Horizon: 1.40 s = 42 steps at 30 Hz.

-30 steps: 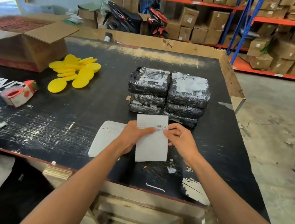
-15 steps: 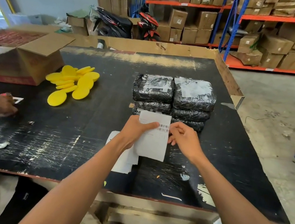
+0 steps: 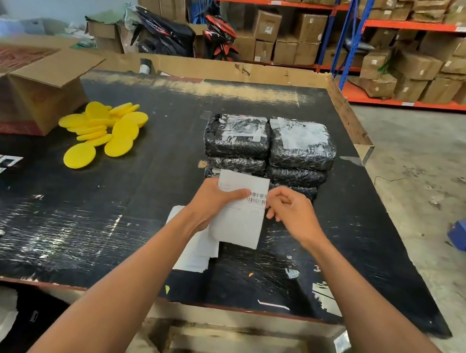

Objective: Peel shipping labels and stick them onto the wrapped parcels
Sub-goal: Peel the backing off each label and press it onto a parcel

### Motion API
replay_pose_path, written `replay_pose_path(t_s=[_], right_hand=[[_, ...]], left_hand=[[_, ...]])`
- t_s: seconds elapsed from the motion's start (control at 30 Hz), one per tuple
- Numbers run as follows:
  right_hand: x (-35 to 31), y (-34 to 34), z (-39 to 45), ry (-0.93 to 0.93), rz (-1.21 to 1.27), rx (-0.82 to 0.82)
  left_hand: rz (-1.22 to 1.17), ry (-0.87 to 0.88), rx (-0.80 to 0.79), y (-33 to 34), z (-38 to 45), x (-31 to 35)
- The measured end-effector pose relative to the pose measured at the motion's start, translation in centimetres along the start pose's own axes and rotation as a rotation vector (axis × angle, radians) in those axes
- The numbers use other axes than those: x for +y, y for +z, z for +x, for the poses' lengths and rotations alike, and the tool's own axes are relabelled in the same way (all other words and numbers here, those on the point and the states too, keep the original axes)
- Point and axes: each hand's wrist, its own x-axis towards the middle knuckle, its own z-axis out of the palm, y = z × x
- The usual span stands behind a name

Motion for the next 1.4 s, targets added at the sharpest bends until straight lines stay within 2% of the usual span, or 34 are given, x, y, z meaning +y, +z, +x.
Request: replay_pose_path(t_s=[0.17,0.3,0.6,0.73,0.83,0.9,0.97,1.03,1.13,1.4], right_hand=[[-0.2,-0.4,0.2,0.042,0.289,-0.120],[-0.7,-1.1,0.1,0.081,0.424,-0.213],[-1.0,-1.4,0.2,0.105,0.524,-0.200],[-0.7,-1.3,0.3,0.105,0.502,-0.171],[-0.4,-1.5,0.4,0.102,0.441,-0.103],[-0.2,-1.7,0.5,0.096,0.391,-0.052],[-0.1,-1.8,0.5,0.082,0.332,-0.023],[-0.2,-1.8,0.7,0.051,0.271,-0.010],[-0.5,-1.7,0.8,0.003,0.174,-0.007],[-1.0,-1.7,0.6,-0.024,0.077,0.008]], left_hand=[[-0.135,-0.111,-0.093,0.1,-0.1,0.4],[-0.174,-0.177,-0.182,0.2,-0.1,0.4],[-0.151,-0.211,-0.223,0.8,0.2,0.8],[-0.092,-0.185,-0.168,1.4,0.3,1.2],[0.086,-0.134,-0.052,2.2,0.5,1.5],[0.334,-0.006,0.064,2.8,0.8,1.4],[0.466,0.188,0.128,3.2,1.0,1.5],[0.437,0.258,0.030,3.7,0.8,2.3],[0.301,0.190,-0.108,4.4,0.4,2.9],[0.173,0.120,-0.102,4.7,0.1,3.1]])
